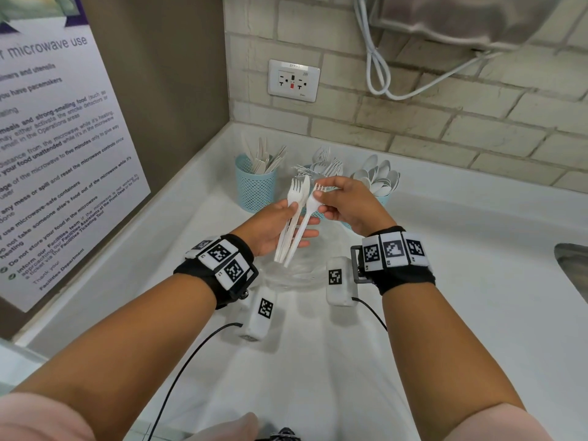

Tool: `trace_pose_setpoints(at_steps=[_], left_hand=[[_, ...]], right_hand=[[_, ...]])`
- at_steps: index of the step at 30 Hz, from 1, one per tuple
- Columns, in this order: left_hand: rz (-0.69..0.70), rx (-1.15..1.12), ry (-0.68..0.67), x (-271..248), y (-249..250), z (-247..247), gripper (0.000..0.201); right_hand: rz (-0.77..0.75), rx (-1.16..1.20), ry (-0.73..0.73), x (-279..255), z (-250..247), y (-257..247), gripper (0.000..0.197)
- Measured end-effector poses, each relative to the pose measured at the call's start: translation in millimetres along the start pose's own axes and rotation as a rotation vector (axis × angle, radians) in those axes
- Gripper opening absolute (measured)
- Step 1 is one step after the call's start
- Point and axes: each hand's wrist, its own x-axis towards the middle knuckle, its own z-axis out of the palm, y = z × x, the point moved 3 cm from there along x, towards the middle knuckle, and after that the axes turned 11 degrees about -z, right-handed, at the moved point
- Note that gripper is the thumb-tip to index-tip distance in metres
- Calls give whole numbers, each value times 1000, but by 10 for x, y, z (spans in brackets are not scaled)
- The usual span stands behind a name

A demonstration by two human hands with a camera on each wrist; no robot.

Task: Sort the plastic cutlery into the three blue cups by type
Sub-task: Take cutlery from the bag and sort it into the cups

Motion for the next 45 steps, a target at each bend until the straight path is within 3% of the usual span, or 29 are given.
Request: trace_pose_setpoints(at_steps=[7, 11, 14, 17, 23, 26, 31, 33, 39, 45], left_hand=[[107, 293, 178, 20, -54, 109, 27], [207, 411, 175, 29, -53, 140, 24], [234, 485, 186, 35, -54, 166, 24], [217, 380, 190, 42, -54, 129, 31], [145, 199, 201, 53, -21, 81, 25], [112, 95, 226, 44, 3, 23, 21], [140, 55, 268, 15, 75, -21, 24], [153, 43, 266, 11, 95, -13, 24], [159, 23, 270, 10, 120, -18, 29], [123, -40, 255, 22, 109, -46, 32]], right_hand=[[49, -22, 35, 38, 88, 51, 22], [46, -57, 41, 33, 117, 68, 36], [55, -33, 76, 42, 124, 88, 27], [58, -26, 98, 60, 115, 100, 8], [-32, -167, 140, 119, 38, 39, 19], [-153, -219, 272, 192, -144, -192, 29], [-434, -243, 670, 365, -466, -659, 31], [-513, -272, 722, 417, -463, -754, 31], [-625, -567, 527, 530, -248, -542, 28], [-472, -904, 292, 604, -76, -237, 33]])
